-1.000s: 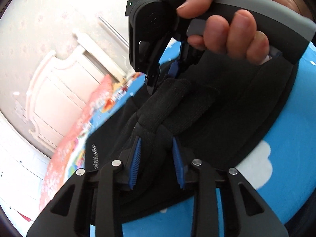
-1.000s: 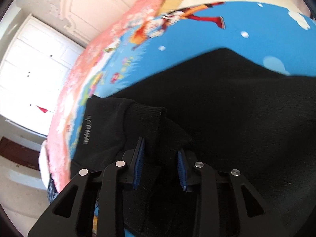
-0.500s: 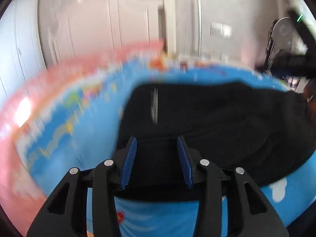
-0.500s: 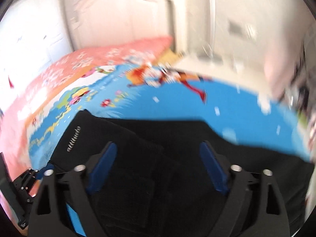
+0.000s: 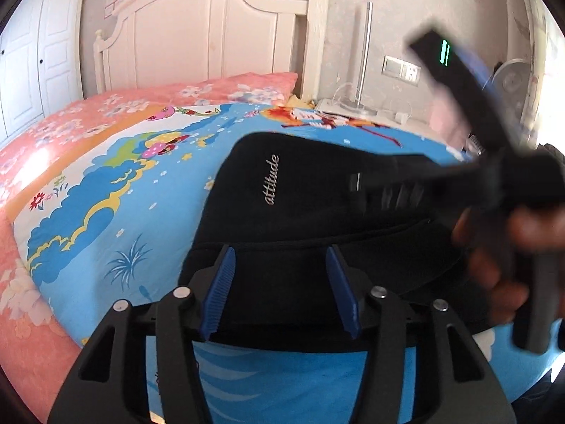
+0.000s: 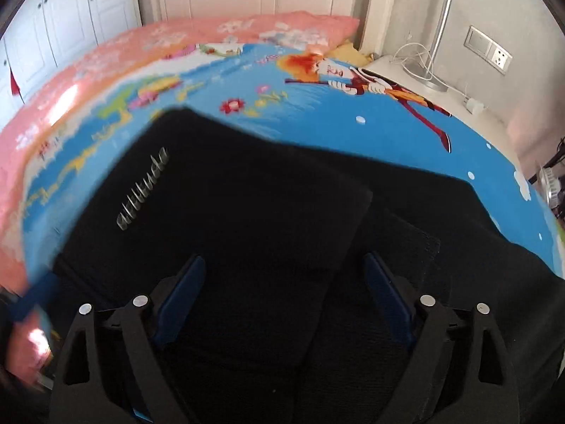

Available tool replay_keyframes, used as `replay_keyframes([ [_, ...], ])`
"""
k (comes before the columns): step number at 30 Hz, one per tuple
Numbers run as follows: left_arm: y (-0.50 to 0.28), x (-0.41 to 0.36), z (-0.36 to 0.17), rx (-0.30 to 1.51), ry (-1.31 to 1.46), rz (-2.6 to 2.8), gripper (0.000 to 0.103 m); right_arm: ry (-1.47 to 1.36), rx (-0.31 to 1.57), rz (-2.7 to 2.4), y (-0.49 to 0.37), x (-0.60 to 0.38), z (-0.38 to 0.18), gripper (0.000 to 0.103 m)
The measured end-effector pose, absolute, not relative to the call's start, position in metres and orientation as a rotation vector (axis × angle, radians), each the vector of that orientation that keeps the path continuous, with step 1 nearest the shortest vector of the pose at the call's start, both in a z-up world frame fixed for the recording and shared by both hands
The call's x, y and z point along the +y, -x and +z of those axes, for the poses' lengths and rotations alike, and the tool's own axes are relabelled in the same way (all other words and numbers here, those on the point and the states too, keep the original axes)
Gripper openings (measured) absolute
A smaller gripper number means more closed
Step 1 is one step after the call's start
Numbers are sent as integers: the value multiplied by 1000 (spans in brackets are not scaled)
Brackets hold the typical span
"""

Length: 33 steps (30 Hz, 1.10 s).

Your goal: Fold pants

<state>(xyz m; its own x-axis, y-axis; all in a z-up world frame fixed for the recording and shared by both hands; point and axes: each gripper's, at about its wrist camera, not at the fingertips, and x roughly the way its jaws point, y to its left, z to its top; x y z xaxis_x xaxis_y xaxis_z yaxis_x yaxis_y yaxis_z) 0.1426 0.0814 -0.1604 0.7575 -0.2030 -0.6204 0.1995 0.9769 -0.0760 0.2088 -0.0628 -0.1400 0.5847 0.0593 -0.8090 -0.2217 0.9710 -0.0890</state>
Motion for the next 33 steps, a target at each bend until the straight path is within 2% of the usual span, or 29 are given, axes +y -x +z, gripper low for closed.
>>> replay_keyframes([
  [1,-144,88,-154,665,23,-205,43,184,933,157,-208,-63,-140,88],
  [4,-168,107,-129,639,75,-171,43,181,940,153,-209,-64,-139,89],
  [7,-229,101,-118,769,5,-233,43,184,941,160,-207,-63,-139,89],
  [9,-260,89,-119,782,-62,-263,32,193,932,147,-206,-60,-141,89],
  [10,-280,82,-127,825,-106,-263,17,197,929,144,-205,-58,-142,89],
  [12,-319,70,-154,966,-151,-308,12,197,927,144,-206,-57,-143,89],
  [14,-341,67,-168,1003,-152,-323,12,194,925,145,-208,-57,-144,89],
  [16,-343,68,-160,1001,-139,-322,12,196,924,148,-206,-56,-144,89],
  [22,-276,94,-133,845,-30,-233,13,193,917,149,-203,-57,-143,89],
  [26,-218,111,-148,819,27,-157,13,191,915,149,-203,-56,-143,89],
  [28,-208,112,-175,858,26,-159,13,196,911,149,-201,-56,-143,89],
  [30,-202,107,-177,805,-35,-154,14,192,913,153,-202,-57,-142,89],
  [33,-210,106,-178,822,-12,-148,14,102,887,151,-195,-73,-129,87],
])
